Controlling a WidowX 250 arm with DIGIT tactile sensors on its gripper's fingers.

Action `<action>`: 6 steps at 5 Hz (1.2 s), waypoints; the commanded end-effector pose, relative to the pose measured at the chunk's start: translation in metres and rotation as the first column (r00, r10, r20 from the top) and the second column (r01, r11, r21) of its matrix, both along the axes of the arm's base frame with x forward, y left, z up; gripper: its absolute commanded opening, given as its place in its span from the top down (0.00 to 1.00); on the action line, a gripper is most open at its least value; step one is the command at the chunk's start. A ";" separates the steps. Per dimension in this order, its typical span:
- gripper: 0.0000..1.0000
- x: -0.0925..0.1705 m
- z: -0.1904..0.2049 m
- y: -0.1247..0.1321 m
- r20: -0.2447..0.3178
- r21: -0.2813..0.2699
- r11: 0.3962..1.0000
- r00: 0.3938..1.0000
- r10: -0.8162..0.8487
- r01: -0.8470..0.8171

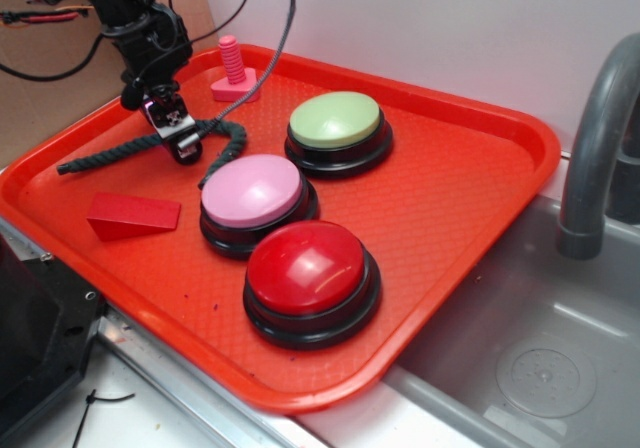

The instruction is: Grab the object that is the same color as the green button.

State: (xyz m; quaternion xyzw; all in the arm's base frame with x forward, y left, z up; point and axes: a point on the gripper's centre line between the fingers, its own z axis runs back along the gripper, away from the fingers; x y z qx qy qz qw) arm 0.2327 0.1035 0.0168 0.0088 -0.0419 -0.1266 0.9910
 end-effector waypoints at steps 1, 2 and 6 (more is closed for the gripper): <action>0.97 0.002 -0.006 -0.003 0.008 -0.013 1.000 1.000 -0.010 0.010; 1.00 0.001 -0.007 -0.002 0.021 -0.017 1.000 1.000 0.002 -0.002; 1.00 0.000 0.006 0.001 -0.021 0.018 0.999 0.999 0.039 -0.039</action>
